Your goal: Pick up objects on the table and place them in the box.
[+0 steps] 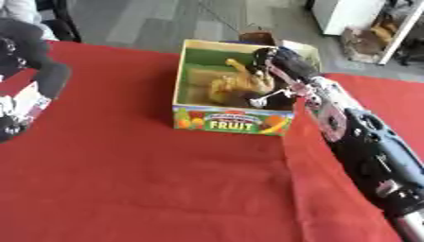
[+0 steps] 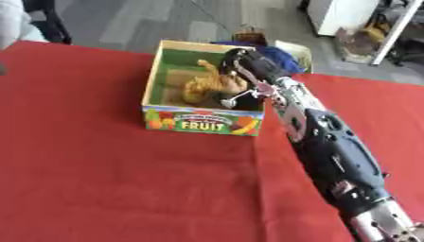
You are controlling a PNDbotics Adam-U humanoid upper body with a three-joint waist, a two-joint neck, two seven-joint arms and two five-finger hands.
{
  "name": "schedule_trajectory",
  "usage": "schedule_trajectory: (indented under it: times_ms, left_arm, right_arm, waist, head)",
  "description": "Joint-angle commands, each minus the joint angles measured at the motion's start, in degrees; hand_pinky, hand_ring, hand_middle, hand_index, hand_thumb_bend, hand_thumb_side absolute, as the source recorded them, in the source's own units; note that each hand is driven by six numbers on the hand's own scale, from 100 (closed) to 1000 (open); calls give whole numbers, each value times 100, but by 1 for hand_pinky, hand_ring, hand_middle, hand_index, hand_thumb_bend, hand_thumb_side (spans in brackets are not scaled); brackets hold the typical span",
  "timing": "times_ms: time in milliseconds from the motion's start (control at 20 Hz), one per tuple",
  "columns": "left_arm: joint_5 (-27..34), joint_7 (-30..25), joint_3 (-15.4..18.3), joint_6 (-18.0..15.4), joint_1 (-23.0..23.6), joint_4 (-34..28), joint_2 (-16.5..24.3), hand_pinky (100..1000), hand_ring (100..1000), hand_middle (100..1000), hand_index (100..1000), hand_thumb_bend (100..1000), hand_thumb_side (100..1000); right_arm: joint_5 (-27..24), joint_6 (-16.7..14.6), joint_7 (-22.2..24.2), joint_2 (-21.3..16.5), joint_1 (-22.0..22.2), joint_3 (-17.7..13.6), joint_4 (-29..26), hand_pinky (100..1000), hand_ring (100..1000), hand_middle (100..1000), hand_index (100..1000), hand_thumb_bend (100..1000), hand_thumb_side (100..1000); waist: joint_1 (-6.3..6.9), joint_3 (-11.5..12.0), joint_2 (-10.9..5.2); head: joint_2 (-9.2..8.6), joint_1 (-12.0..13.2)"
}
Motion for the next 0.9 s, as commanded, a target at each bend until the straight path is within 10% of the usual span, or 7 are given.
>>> schedule_trajectory:
  times_ms: [50,550,900]
  left_arm:
    - [31,-22,17,-2,-66,-71,37,578,523,528,664,537,292]
    - [-45,98,125,18,80,92,107,576,524,528,662,540,295]
    - [-130,467,302,50,502,392,183,570,526,528,658,539,306]
  right_arm:
    - [-35,-8,96,-114,-113,-68,-133,837,932,729,839,504,427]
    - [-1048,-27,208,-502,65,63,-1097,824,932,724,850,509,408]
    - [-3284,420,-20,-961,829,244,-2822,793,942,687,805,390,321]
  waist:
    - [32,-30,-125]
    - [91,-424,-239]
    - [188,-1204,-403]
  head:
    - [6,16]
    - [129,194]
    - [448,712]
